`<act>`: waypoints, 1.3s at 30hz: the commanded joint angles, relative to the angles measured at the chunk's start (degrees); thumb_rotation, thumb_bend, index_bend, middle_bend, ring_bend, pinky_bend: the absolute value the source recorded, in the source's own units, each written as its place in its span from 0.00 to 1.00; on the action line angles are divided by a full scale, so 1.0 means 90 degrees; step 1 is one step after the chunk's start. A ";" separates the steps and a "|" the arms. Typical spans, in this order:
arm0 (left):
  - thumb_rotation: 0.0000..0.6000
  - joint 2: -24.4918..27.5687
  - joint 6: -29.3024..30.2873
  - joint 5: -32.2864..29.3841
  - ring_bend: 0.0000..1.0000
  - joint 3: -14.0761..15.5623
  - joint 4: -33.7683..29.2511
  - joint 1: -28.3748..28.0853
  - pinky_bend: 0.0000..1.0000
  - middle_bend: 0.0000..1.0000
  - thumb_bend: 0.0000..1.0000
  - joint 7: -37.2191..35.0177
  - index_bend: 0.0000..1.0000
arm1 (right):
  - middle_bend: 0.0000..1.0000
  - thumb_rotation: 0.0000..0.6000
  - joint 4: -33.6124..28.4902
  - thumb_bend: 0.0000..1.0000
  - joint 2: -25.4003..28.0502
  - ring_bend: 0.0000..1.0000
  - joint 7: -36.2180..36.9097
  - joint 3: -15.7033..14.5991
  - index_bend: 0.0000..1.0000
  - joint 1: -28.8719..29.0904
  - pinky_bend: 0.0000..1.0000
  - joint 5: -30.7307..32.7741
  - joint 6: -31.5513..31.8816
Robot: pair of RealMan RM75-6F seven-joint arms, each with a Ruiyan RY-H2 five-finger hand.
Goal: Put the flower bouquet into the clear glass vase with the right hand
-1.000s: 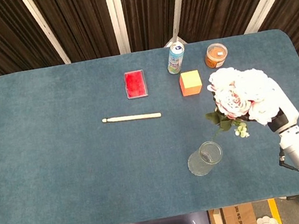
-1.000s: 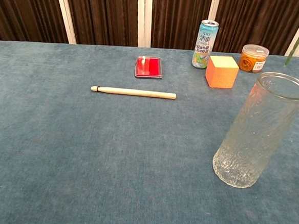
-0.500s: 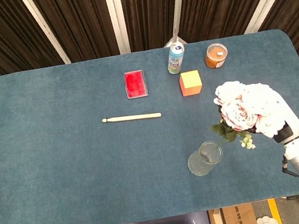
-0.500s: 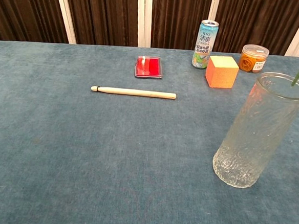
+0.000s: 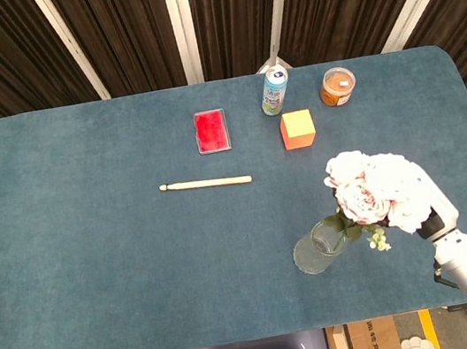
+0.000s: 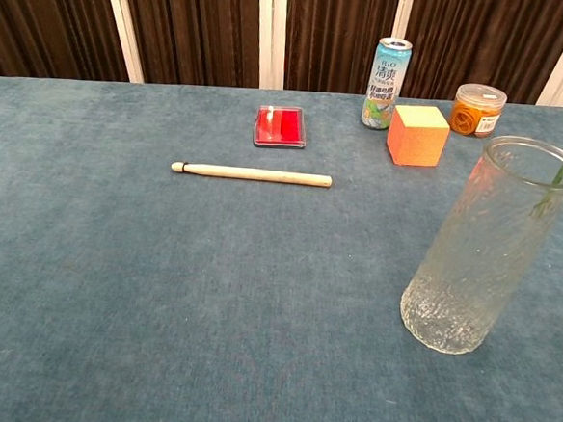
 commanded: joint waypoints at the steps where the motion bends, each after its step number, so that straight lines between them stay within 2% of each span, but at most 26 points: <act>1: 1.00 -0.0001 -0.0006 0.0013 0.00 0.0008 -0.0005 -0.0003 0.11 0.00 0.34 0.0017 0.13 | 0.46 1.00 0.0063 0.32 -0.0132 0.50 0.0007 -0.0153 0.51 0.0081 0.18 -0.0111 -0.0011; 14: 1.00 0.0009 -0.0032 -0.0021 0.00 0.0002 -0.0014 -0.0008 0.11 0.00 0.34 0.0026 0.13 | 0.46 1.00 0.0393 0.32 -0.0567 0.49 -0.0303 -0.0570 0.51 0.0440 0.18 -0.0005 -0.0126; 18: 1.00 0.0005 -0.0037 -0.0019 0.00 0.0007 -0.0024 -0.0009 0.11 0.00 0.34 0.0052 0.13 | 0.45 1.00 0.0525 0.32 -0.0658 0.44 -0.0356 -0.0693 0.51 0.0531 0.17 -0.0036 -0.0197; 21: 1.00 0.0006 -0.0035 -0.0023 0.00 0.0007 -0.0031 -0.0007 0.11 0.00 0.34 0.0061 0.13 | 0.41 1.00 0.0635 0.32 -0.0659 0.39 -0.0369 -0.0804 0.49 0.0601 0.15 -0.0158 -0.0288; 25: 1.00 0.0007 -0.0040 -0.0029 0.00 0.0007 -0.0036 -0.0007 0.11 0.00 0.34 0.0071 0.13 | 0.32 1.00 0.0749 0.31 -0.0642 0.30 -0.0282 -0.0957 0.41 0.0653 0.10 -0.0402 -0.0332; 29: 1.00 0.0007 -0.0041 -0.0027 0.00 0.0011 -0.0043 -0.0006 0.11 0.00 0.34 0.0078 0.13 | 0.24 1.00 0.0857 0.22 -0.0558 0.21 -0.0201 -0.1100 0.28 0.0741 0.06 -0.0687 -0.0425; 34: 1.00 0.0007 -0.0053 -0.0041 0.00 0.0010 -0.0049 -0.0007 0.11 0.00 0.34 0.0087 0.13 | 0.09 1.00 0.0937 0.06 -0.0329 0.07 -0.0026 -0.1325 0.10 0.0827 0.00 -0.1145 -0.0484; 39: 1.00 0.0008 -0.0066 -0.0045 0.00 0.0010 -0.0058 -0.0014 0.11 0.00 0.34 0.0103 0.13 | 0.03 1.00 0.1007 0.02 -0.0152 0.02 -0.0070 -0.1534 0.00 0.0892 0.00 -0.1417 -0.0491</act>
